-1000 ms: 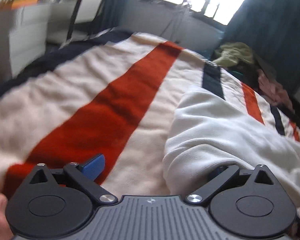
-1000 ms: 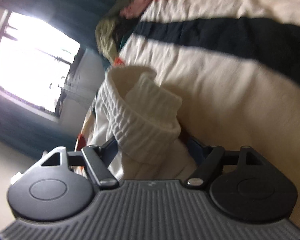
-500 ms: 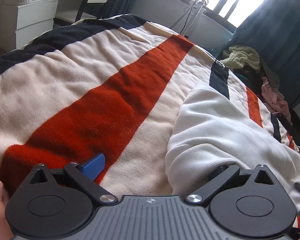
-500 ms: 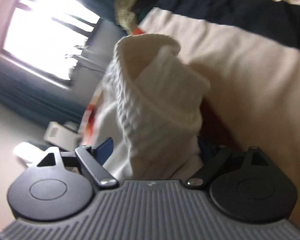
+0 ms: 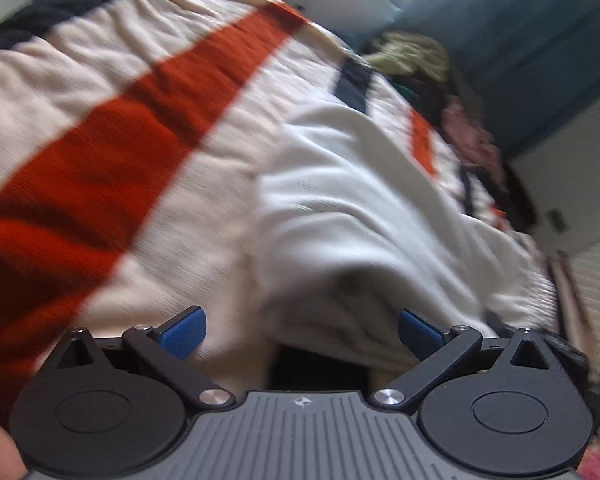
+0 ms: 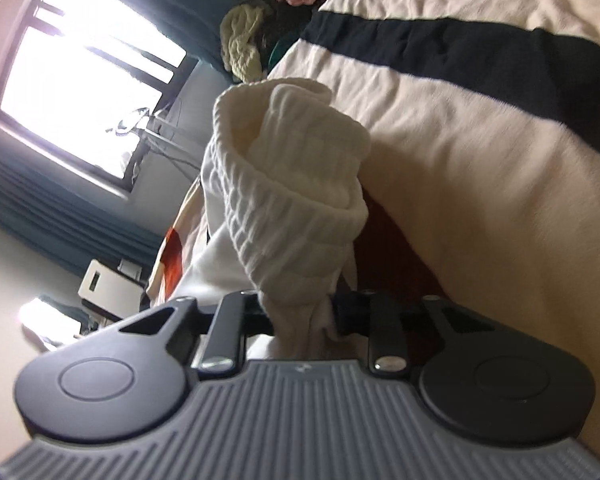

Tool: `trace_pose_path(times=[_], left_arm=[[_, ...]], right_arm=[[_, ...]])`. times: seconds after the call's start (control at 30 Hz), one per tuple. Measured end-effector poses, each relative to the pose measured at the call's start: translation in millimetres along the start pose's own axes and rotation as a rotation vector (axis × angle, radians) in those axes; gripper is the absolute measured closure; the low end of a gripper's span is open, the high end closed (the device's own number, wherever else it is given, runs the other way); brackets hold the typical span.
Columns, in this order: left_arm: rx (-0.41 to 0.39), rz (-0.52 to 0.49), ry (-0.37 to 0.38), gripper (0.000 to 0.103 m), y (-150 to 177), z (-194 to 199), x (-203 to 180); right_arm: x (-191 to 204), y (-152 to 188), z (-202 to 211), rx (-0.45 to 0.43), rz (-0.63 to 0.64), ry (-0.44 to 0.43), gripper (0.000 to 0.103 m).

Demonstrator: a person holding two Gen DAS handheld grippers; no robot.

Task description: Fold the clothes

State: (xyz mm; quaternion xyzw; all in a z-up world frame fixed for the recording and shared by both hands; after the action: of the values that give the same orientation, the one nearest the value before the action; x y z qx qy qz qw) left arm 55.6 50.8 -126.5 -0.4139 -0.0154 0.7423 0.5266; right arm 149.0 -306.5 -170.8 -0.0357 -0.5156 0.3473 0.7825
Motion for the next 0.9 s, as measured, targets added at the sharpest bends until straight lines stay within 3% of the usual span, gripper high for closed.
trace_pose_path(times=[0.13, 0.23, 0.4, 0.5, 0.63, 0.73, 0.9], left_arm=[[-0.012, 0.025, 0.147, 0.000, -0.3, 1.7, -9.9], [-0.062, 0.049, 0.142, 0.000, -4.7, 0.5, -7.6], [-0.092, 0.171, 0.148, 0.001, -12.3, -6.7, 7.7], [-0.099, 0.159, 0.132, 0.001, -12.9, -1.9, 8.9], [-0.183, 0.066, 0.021, 0.000, -16.4, 17.1, 5.3], [-0.216, 0.025, 0.004, 0.000, -25.2, 16.2, 0.8], [-0.088, 0.062, -0.051, 0.000, -38.9, -32.4, 6.0]], right_arm=[[-0.1, -2.5, 1.4, -0.018, 0.003, 0.005, 0.077], [-4.2, -3.1, 1.1, -0.017, 0.000, 0.012, 0.076], [-5.9, -2.3, -0.9, -0.017, -0.001, 0.021, 0.076], [-6.2, -2.1, -1.4, -0.018, 0.001, 0.025, 0.076], [-6.7, -1.8, -2.2, -0.019, 0.004, 0.030, 0.076], [-7.0, -1.5, -2.8, -0.019, 0.006, 0.034, 0.076], [-7.9, -0.7, -2.9, -0.021, 0.008, 0.036, 0.076]])
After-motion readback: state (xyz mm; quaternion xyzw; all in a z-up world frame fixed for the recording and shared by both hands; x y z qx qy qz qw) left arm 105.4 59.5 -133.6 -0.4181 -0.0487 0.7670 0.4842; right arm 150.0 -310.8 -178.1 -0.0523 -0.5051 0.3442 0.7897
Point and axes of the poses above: each gripper's, at about its wrist camera, not at the fingertips, and z roughly against the way its jaws point, x to its left, y to its underside, the point moved 5 cm from there along -z, roughly the way its jaws point
